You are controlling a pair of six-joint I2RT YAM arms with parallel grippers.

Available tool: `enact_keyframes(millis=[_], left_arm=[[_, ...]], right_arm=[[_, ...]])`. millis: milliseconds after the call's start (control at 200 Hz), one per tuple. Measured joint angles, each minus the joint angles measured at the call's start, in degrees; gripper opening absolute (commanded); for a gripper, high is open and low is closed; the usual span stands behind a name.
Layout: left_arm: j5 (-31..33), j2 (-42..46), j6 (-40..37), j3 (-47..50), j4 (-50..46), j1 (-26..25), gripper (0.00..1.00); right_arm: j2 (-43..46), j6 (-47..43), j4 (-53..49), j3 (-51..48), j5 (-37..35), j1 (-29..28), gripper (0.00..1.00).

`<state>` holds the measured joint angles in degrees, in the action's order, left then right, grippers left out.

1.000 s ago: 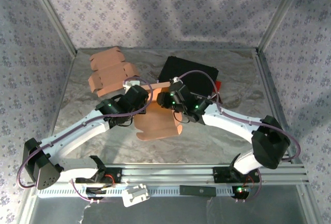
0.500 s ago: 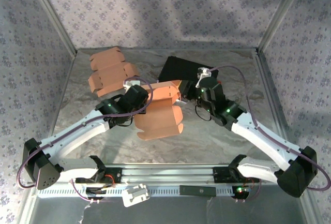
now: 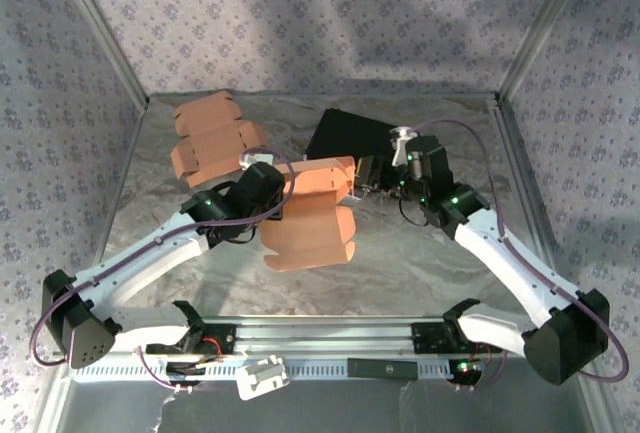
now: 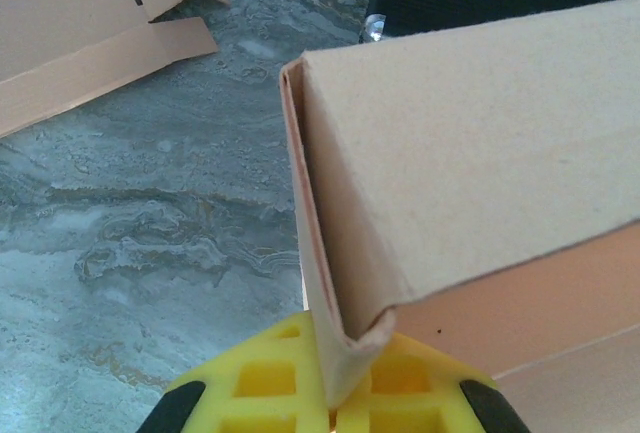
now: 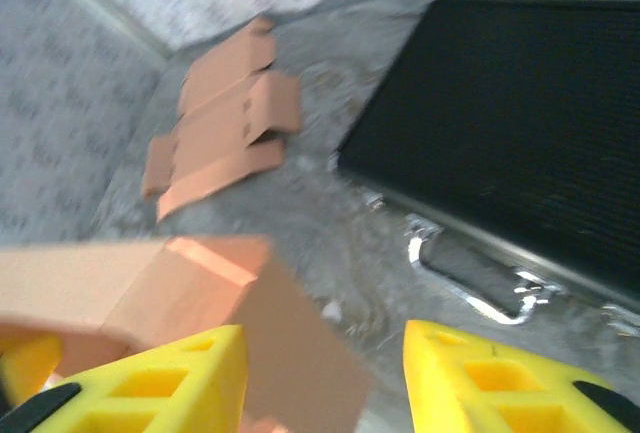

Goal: Fold the paper box

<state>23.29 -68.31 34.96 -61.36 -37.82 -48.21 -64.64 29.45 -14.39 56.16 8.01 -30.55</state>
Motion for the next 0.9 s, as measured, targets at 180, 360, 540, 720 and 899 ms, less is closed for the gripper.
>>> enact_keyframes(millis=[180, 360, 540, 720, 899], left_arm=[[-0.9, 0.0, -0.7, -0.7, -0.2, 0.2, 0.0], [-4.0, 0.0, -4.0, -1.9, 0.1, 1.4, 0.0], [-10.1, -0.6, -9.8, -3.3, 0.4, 7.8, 0.0], [-19.6, -4.2, -16.3, -6.9, 2.8, 15.6, 0.0], [-35.6, -10.9, -24.6, -11.0, 6.7, 23.9, 0.0]], right_arm=[[0.2, -5.5, 0.4, -1.3, 2.4, -0.7, 0.26], [6.6, -6.0, 9.6, -12.8, 12.7, 9.8, 0.26], [11.4, -3.7, 17.6, -17.3, 22.7, 15.8, 0.37], [9.4, -2.9, 21.8, -17.2, 26.4, 18.3, 0.37], [-0.1, -2.7, 24.8, -13.5, 31.1, 21.1, 0.36]])
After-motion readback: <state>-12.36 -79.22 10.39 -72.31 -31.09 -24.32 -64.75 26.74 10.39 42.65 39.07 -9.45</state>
